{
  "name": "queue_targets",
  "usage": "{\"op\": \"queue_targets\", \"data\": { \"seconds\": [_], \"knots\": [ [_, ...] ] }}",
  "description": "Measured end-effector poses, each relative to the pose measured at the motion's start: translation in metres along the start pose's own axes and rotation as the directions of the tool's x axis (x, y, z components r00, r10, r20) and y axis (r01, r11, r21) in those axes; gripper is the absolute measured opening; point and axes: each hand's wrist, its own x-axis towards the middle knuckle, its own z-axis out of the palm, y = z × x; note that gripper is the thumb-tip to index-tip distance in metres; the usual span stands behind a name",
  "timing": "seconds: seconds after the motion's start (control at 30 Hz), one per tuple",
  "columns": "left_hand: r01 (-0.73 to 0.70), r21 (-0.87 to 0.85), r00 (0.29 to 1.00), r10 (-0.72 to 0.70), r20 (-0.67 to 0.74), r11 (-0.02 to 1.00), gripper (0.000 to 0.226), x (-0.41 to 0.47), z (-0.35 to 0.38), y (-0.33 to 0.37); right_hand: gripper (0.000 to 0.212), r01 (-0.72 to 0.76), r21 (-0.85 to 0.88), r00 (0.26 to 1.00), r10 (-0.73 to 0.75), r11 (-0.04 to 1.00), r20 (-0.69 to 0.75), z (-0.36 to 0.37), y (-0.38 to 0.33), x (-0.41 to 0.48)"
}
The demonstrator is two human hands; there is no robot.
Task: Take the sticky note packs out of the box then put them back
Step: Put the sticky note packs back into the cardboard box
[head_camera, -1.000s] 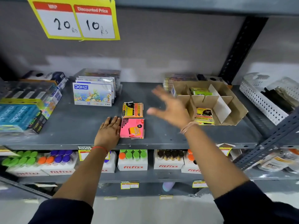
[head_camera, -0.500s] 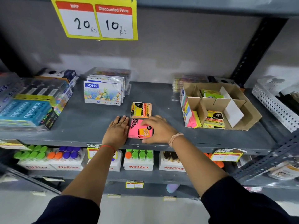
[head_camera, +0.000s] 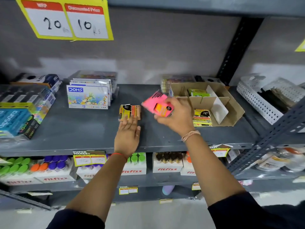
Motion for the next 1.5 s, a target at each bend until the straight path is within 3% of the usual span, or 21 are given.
{"op": "queue_targets", "data": {
  "seconds": [0.07,0.17,0.3,0.43,0.63,0.73,0.83,0.9,0.97,1.03,1.1,1.2,1.3,1.4,1.5],
  "knots": [
    [-0.094,0.05,0.992,0.089,0.091,0.994,0.047,0.001,0.011,0.01,0.053,-0.121,0.029,0.98,0.125,0.992,-0.155,-0.016,0.008,0.008],
    [-0.114,0.112,0.978,0.092,0.186,0.987,0.048,-0.002,0.021,0.011,0.053,-0.36,0.039,0.881,0.353,0.932,-0.316,-0.036,0.033,0.016],
    [-0.101,0.156,0.977,0.068,0.201,0.983,0.049,-0.002,0.023,0.012,0.055,-0.607,-0.102,0.763,0.543,0.788,-0.35,-0.047,0.073,0.014],
    [-0.105,0.18,0.974,0.065,0.217,0.978,0.05,-0.001,0.022,0.013,0.056,-0.644,-0.121,0.757,0.605,0.756,-0.247,-0.033,0.096,0.009],
    [-0.097,0.159,0.971,0.058,0.234,0.983,0.05,0.0,0.021,0.013,0.045,-0.508,-0.342,0.861,0.45,0.791,-0.237,-0.024,0.103,0.005],
    [-0.09,0.136,0.967,0.054,0.249,0.987,0.05,-0.001,0.019,0.015,0.038,-0.527,-0.393,0.85,0.474,0.753,-0.229,-0.029,0.097,0.001],
    [-0.033,0.112,0.983,0.012,0.185,0.993,0.049,-0.003,0.015,0.015,0.045,-0.382,-0.377,0.919,0.306,0.844,-0.247,-0.027,0.071,0.013],
    [0.023,0.119,0.993,-0.037,0.113,0.993,0.049,-0.005,0.01,0.009,0.052,-0.122,-0.317,0.985,0.077,0.94,-0.152,-0.018,0.048,0.029],
    [0.042,0.137,0.993,-0.057,0.107,0.99,0.048,-0.008,0.004,-0.002,0.064,0.096,-0.213,0.994,-0.082,0.972,0.071,-0.001,0.028,0.044],
    [0.013,0.15,0.99,-0.033,0.135,0.989,0.048,-0.012,0.001,-0.011,0.081,0.195,-0.132,0.927,-0.139,0.972,0.349,0.023,0.014,0.056],
    [-0.017,0.172,0.99,-0.008,0.144,0.985,0.048,-0.015,0.001,-0.014,0.093,0.245,-0.127,0.811,-0.131,0.961,0.571,0.047,0.007,0.064],
    [-0.016,0.195,0.992,-0.009,0.126,0.981,0.048,-0.015,0.005,-0.013,0.107,0.203,-0.111,0.66,-0.052,0.973,0.749,0.079,0.01,0.072],
    [-0.027,0.206,0.993,0.003,0.116,0.978,0.048,-0.013,0.008,-0.016,0.117,0.088,-0.078,0.596,0.011,0.993,0.803,0.102,0.015,0.08],
    [-0.03,0.203,0.993,0.006,0.116,0.979,0.049,-0.013,0.009,-0.016,0.121,0.016,-0.041,0.566,0.025,0.999,0.824,0.117,0.018,0.085],
    [-0.033,0.19,0.993,0.011,0.115,0.981,0.055,-0.015,0.008,-0.015,0.118,-0.016,-0.015,0.604,0.022,1.0,0.797,0.123,0.02,0.091]
  ]
}}
